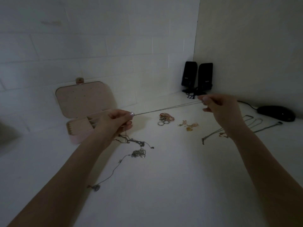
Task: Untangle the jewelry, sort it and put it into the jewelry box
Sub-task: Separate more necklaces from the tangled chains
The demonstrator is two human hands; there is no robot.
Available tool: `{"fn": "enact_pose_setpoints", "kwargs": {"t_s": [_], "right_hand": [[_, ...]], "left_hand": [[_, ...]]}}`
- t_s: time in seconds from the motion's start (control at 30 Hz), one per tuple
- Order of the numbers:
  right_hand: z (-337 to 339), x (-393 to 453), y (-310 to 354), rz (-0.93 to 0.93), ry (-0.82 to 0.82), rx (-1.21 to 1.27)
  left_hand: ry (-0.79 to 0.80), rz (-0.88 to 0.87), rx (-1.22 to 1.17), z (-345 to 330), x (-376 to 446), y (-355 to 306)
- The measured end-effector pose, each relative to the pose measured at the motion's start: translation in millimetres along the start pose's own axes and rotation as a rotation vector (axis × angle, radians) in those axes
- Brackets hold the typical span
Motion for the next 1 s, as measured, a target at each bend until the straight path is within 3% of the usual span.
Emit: {"fn": "enact_pose_setpoints", "kwargs": {"t_s": [0.2, 0.43, 0.53, 0.7, 0.8, 0.9, 1.0], "right_hand": [[3, 1, -3, -0.019, 0.078, 0.002], [10, -5, 5, -0.227, 0.376, 0.312], [12, -6, 3, -0.256, 0.437, 0.162], [5, -8, 0, -0.167, 0.504, -0.191], [3, -6, -1, -0.106, 0.443, -0.274], [2, -1, -4, -0.105, 0.251, -0.192], [2, 2, -6, -0.037, 0.043, -0.286]], "left_hand": [[0.01, 0.092, -0.128, 10, 6, 0], [0.052, 0.05, -0.28, 28, 19, 5], [0.093, -0.031, -0.223, 32, 21, 8], [-0.092, -0.13, -0.028, 30, 22, 6], [-0.154, -0.133, 0.035, 24, 22, 6], [-0.174, -0.098, 0.108, 18, 23, 12], [-0.121, -0.048, 0.311, 9, 25, 21]]}}
Point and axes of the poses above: each hand's wrist, its own x-axis towards the middle knuckle, its own z-axis out of the back of the hand, y = z × x, the point moved 1 cm from there along x, towards the middle knuckle
